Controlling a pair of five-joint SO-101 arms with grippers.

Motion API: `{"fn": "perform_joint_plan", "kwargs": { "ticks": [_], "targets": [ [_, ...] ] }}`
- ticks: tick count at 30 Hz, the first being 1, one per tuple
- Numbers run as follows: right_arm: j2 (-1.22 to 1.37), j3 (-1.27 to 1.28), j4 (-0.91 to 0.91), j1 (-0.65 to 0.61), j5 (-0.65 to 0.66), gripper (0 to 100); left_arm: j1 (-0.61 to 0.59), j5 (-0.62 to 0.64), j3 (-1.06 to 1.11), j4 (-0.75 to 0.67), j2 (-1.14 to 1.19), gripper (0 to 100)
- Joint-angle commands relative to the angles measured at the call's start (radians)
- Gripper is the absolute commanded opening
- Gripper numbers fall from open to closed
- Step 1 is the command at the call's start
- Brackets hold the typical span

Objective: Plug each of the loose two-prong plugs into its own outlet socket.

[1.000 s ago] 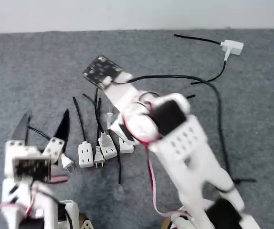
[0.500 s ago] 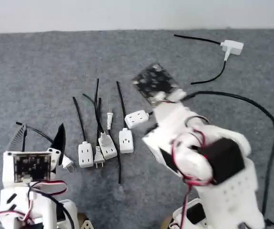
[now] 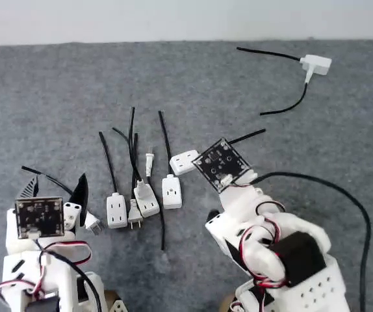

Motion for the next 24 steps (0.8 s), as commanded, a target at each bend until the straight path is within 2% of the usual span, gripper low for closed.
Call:
{"fn": "perform_joint_plan", "kwargs": {
  "ticks": [1, 3, 7, 12, 18, 24],
  "targets": [
    [-0.062, 0.08, -0.114, 0.007, -0.002, 4.0, -0.005, 0.015, 0.039, -0.068, -0.009, 30],
    [-0.061, 0.081, -0.127, 0.007, -0.002, 0.2, -0.006, 0.023, 0.054, -0.078, -0.009, 30],
    [-0.028, 0.087, -0.18, -0.022, -0.008, 0.7, -0.006, 0.046, 0.061, -0.081, -0.009, 30],
    [0.117, 0.064, -0.357, -0.041, -0.04, 0.7, -0.006, 0.046, 0.073, -0.089, -0.009, 30],
    [0.464, -0.018, -0.526, -0.041, -0.209, 0.7, -0.063, 0.044, 0.116, -0.143, -0.009, 30],
    [0.865, -0.086, -0.714, -0.041, -0.224, 0.7, -0.081, 0.049, 0.185, -0.213, -0.009, 30]
  ]
}}
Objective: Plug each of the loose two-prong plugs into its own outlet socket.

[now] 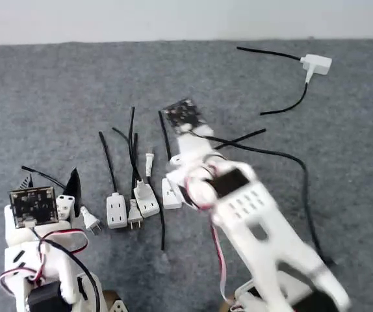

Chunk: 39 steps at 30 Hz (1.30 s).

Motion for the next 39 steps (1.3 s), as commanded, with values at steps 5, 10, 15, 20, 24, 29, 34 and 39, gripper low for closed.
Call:
{"fn": "perform_joint_plan", "kwargs": {
  "ticks": [5, 10, 15, 20, 24, 29, 34, 39],
  "targets": [
    [0.509, -0.207, -0.168, -0.01, -0.025, 0.8, -0.011, 0.012, 0.047, -0.083, -0.009, 30],
    [0.733, -0.331, -0.16, -0.007, -0.025, 0.8, -0.011, 0.012, 0.054, -0.084, -0.009, 30],
    [0.869, -0.43, -0.136, -0.007, -0.026, 0.8, -0.012, 0.009, 0.079, -0.117, -0.009, 30],
    [0.9, -0.482, -0.074, -0.007, -0.026, 0.8, -0.014, 0.009, 0.079, -0.117, -0.009, 30],
    [0.9, -0.482, -0.074, -0.007, -0.026, 0.8, -0.014, 0.008, 0.081, -0.118, -0.008, 30],
    [0.9, -0.482, -0.067, -0.007, -0.018, 1.3, -0.035, 0.008, 0.074, -0.124, -0.003, 30],
    [0.897, -0.525, 0.013, -0.048, -0.018, 6.6, -0.144, 0.028, 0.074, -0.178, -0.002, 30],
    [0.905, -0.638, 0.101, -0.177, -0.02, 19.9, -0.229, 0.086, 0.053, -0.181, -0.002, 30]
  ]
}}
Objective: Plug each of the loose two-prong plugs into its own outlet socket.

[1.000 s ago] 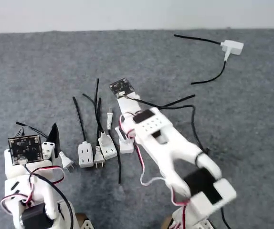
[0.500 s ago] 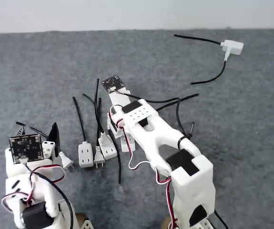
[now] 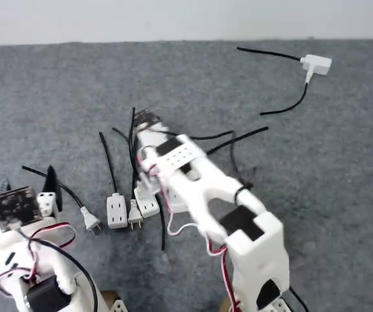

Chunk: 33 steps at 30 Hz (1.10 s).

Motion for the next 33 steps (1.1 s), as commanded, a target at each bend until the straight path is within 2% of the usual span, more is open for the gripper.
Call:
{"fn": "perform_joint_plan", "kwargs": {
  "ticks": [1, 7, 20, 24, 28, 33],
  "targets": [
    [-0.005, -0.106, 0.073, -0.119, -0.008, 19.6, -0.095, 0.063, -0.041, -0.035, -0.003, 30],
    [0.001, -0.276, 0.079, -0.211, -0.006, 10.2, -0.262, 0.133, -0.097, -0.035, -0.009, 30],
    [0.005, -0.333, 0.024, -0.401, -0.006, 15.1, -0.442, 0.17, -0.182, -0.032, -0.009, 30],
    [0.058, -0.31, 0.013, -0.412, -0.005, 15.1, -0.506, 0.173, -0.243, 0.006, -0.009, 30],
    [0.153, -0.353, -0.013, -0.41, -0.002, 15.2, -0.525, 0.173, -0.266, 0.026, -0.009, 30],
    [0.255, -0.4, -0.01, -0.41, 0.086, 15.1, -0.522, 0.173, -0.266, 0.026, -0.009, 30]
  ]
}}
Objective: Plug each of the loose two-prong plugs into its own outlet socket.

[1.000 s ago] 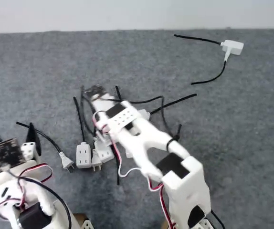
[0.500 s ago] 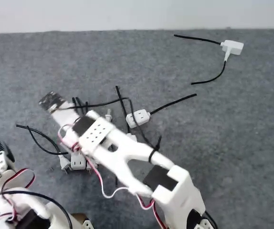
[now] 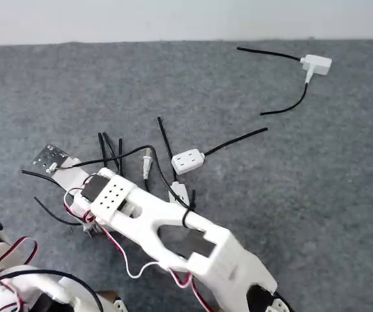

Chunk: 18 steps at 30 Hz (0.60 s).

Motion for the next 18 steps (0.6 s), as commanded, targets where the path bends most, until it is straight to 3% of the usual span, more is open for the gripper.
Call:
{"fn": "perform_joint_plan", "kwargs": {
  "ticks": [1, 5, 11, 18],
  "targets": [
    [0.059, -0.023, -0.004, -0.005, 0.072, 15.1, -0.005, 0.014, -0.042, 0.005, -0.011, 30],
    [0.058, -0.04, 0.047, 0.002, 0.075, 15.1, -0.005, 0.014, -0.041, 0.005, -0.011, 30],
    [0.062, -0.198, 0.28, 0.013, 0.129, 15.4, 0.017, 0.014, -0.038, 0.006, -0.011, 30],
    [0.061, -0.31, 0.378, 0.143, 0.153, 15.4, 0.057, 0.011, -0.036, 0.023, -0.011, 30]
  ]
}}
